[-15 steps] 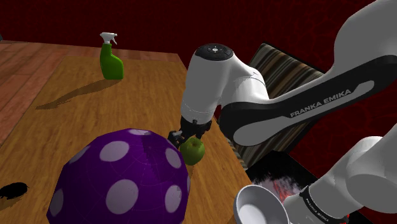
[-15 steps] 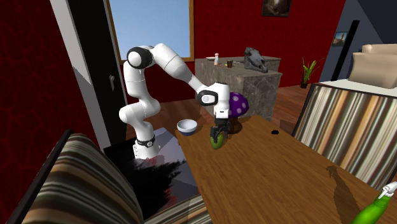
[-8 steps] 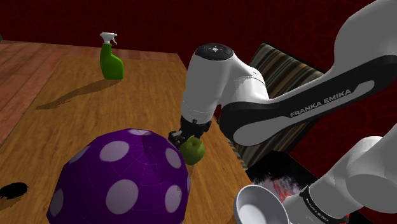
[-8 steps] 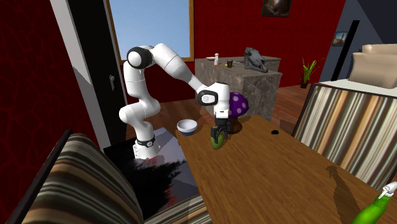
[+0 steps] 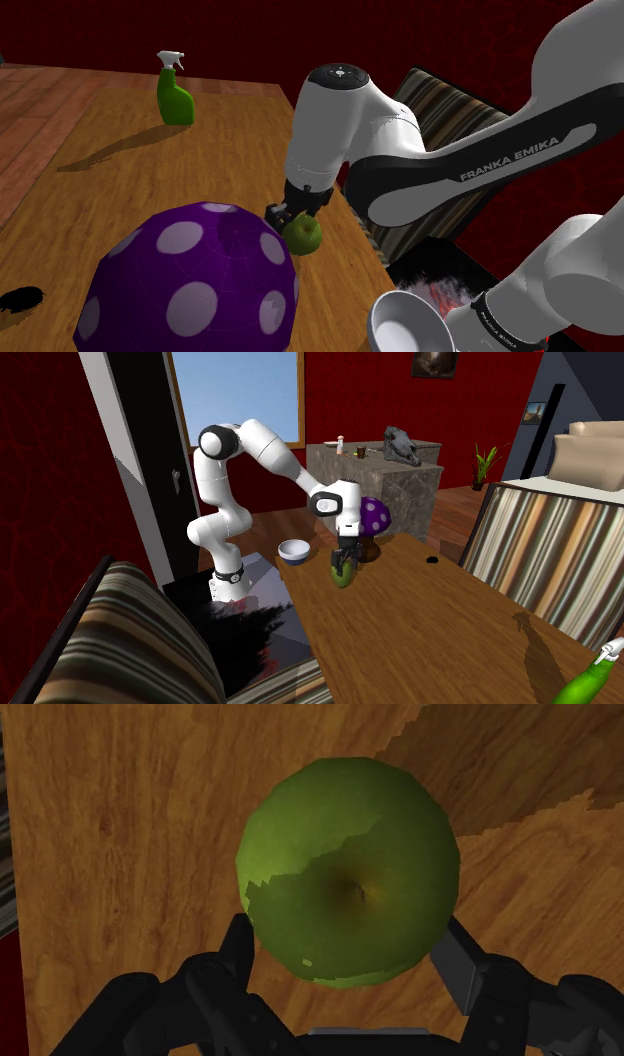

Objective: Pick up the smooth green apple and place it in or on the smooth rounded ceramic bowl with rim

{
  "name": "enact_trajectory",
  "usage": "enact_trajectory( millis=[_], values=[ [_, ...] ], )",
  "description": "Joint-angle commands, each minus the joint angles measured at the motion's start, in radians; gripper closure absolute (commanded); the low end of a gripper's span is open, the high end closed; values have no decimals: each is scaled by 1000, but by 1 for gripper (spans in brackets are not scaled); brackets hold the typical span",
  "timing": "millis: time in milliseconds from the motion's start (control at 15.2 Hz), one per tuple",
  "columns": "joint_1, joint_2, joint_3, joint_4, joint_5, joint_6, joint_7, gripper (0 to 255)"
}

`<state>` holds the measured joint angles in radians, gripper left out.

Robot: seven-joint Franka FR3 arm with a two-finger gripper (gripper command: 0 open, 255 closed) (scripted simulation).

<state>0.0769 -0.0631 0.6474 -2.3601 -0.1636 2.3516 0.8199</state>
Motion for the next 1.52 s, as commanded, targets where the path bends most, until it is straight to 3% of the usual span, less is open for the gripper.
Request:
enact_trajectory(
  millis=[0, 660, 1452],
  values=[
    [2, -16, -2, 11, 17, -23, -15, 255],
    [13, -103, -21, 76, 95, -154, -86, 255],
    [20, -170, -46, 183, 140, -315, -139, 255]
  ],
)
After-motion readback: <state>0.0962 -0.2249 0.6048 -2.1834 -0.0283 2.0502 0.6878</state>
